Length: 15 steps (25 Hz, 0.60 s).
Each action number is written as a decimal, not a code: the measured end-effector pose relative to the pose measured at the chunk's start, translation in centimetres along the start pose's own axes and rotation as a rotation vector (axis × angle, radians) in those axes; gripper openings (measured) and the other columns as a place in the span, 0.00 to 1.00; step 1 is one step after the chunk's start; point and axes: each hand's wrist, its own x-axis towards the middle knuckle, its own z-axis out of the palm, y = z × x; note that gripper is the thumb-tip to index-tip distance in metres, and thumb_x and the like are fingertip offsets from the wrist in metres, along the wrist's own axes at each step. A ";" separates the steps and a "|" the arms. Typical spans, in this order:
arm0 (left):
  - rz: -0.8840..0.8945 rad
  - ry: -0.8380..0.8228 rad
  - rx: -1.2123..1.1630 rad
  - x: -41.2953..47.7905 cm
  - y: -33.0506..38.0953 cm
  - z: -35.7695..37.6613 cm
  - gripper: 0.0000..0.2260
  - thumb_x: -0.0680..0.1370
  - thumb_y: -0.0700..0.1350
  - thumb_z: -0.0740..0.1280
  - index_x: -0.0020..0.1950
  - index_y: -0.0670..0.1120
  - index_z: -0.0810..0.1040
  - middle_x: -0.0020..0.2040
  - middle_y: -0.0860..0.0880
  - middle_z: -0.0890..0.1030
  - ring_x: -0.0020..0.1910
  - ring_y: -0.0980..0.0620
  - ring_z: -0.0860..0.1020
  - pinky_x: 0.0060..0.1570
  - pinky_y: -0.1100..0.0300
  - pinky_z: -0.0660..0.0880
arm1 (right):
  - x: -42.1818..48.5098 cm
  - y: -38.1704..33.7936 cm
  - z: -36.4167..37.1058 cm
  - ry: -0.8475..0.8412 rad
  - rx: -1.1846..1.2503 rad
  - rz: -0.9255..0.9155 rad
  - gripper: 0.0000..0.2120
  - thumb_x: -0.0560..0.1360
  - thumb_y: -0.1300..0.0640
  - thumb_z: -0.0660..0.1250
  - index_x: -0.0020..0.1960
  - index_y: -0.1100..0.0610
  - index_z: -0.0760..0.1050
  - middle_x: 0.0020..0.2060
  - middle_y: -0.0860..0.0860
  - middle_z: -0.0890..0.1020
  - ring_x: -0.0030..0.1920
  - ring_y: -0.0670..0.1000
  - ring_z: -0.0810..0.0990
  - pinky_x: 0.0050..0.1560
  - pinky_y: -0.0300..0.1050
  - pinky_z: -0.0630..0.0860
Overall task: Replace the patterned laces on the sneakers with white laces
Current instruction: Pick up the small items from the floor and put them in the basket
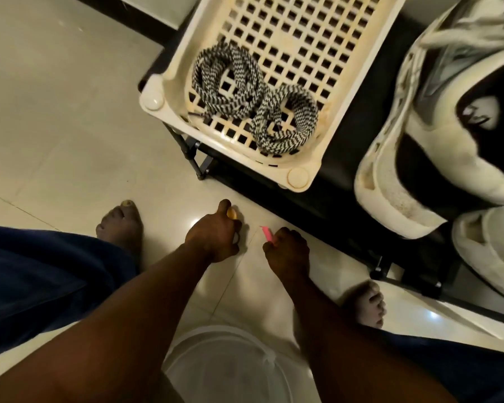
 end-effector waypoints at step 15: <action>0.480 0.090 0.193 -21.4 1.9 -23.8 0.18 0.72 0.61 0.74 0.60 0.60 0.81 0.65 0.53 0.74 0.49 0.68 0.68 0.55 0.58 0.75 | -17.5 -10.2 -23.5 0.248 0.188 -0.679 0.11 0.65 0.43 0.69 0.41 0.49 0.77 0.38 0.45 0.78 0.39 0.46 0.76 0.41 0.49 0.77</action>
